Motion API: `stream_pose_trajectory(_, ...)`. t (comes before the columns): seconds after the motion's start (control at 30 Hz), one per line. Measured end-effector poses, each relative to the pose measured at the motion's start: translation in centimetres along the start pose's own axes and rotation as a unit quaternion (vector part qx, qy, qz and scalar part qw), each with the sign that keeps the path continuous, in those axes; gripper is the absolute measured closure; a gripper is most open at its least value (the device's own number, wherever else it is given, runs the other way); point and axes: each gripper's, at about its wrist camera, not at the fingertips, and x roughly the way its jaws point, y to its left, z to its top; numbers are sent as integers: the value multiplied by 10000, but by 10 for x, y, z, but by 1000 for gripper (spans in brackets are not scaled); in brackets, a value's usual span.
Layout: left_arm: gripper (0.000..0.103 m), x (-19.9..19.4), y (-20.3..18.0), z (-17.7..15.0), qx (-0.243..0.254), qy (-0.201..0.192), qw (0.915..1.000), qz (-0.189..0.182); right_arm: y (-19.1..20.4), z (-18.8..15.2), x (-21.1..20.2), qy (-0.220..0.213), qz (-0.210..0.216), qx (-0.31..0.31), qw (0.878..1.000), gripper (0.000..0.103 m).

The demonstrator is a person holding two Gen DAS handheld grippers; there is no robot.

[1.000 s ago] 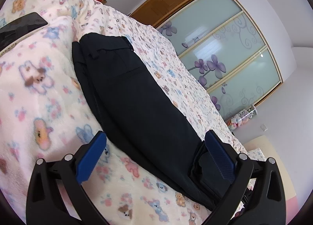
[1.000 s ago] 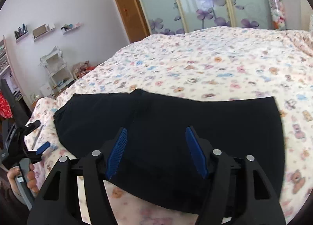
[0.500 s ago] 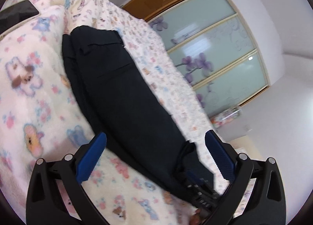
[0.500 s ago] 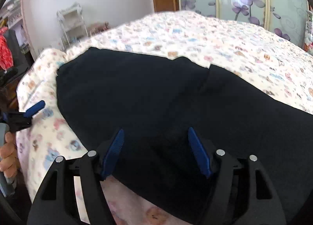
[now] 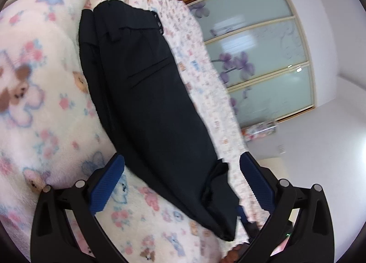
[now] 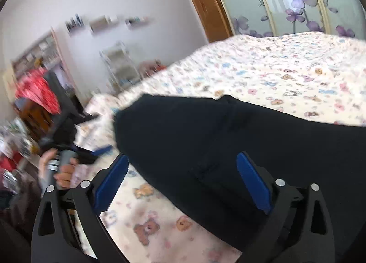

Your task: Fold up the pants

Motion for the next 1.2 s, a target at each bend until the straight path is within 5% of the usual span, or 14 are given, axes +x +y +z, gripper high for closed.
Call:
stream_pose_trajectory(0.23, 2, 35, -14, 1, 168, 558, 9898, 1300, -9, -15, 8, -65, 875, 281, 9957, 2)
stream_pose_trajectory(0.43, 2, 56, -18, 14, -192, 802, 9868, 1391, -14, -19, 9, -56, 1148, 480, 9922, 2)
stream_pose_trajectory(0.73, 2, 45, -35, 19, 376, 144, 9911, 1271, -8, -23, 3, -88, 1370, 476, 9894, 1)
stream_pose_trajectory(0.8, 3, 51, -25, 25, 246, 182, 9886, 1477, -5, -23, 3, -90, 1394, 410, 9893, 1)
stream_pose_trajectory(0.93, 7, 43, -10, 39, -166, -89, 9930, 1167, -1, -24, 2, -110, 1424, 322, 9892, 1)
stream_pose_trajectory(1.1, 33, 39, -2, 47, -485, -235, 9912, 1210, 1, -24, 2, -115, 1460, 299, 9888, 1)
stream_pose_trajectory(1.17, 67, 36, 1, 48, -536, -315, 9901, 1260, 2, -24, 1, -127, 1477, 268, 9886, 1)
stream_pose_trajectory(1.2, 75, 34, 3, 48, -497, -340, 9883, 1403, 3, -25, 1, -130, 1479, 250, 9886, 1)
